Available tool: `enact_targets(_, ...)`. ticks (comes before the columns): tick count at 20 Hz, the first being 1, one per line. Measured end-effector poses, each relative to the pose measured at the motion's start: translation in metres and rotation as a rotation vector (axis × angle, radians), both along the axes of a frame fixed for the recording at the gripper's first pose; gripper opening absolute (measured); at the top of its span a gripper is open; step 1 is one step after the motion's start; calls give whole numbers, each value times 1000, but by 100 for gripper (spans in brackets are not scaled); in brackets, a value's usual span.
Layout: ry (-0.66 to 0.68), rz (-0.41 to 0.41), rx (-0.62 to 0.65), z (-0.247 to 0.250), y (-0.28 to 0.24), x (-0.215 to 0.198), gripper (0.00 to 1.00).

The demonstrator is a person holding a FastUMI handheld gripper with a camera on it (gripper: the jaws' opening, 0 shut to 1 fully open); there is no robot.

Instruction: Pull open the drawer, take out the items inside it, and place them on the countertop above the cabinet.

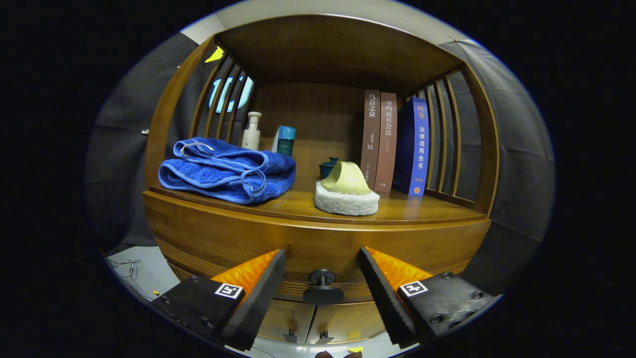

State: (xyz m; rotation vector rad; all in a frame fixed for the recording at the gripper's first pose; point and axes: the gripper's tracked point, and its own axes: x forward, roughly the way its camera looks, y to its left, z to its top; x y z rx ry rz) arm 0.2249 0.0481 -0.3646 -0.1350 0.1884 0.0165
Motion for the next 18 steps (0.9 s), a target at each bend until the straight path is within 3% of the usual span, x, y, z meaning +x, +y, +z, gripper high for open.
enact_targets(7, -36, 33, 36, 49, 9, -38, 99)
enact_targets(13, -74, 84, 100, 134, 23, -82, 99)
enact_targets(18, -123, 38, 159, 223, 9, -127, 99)
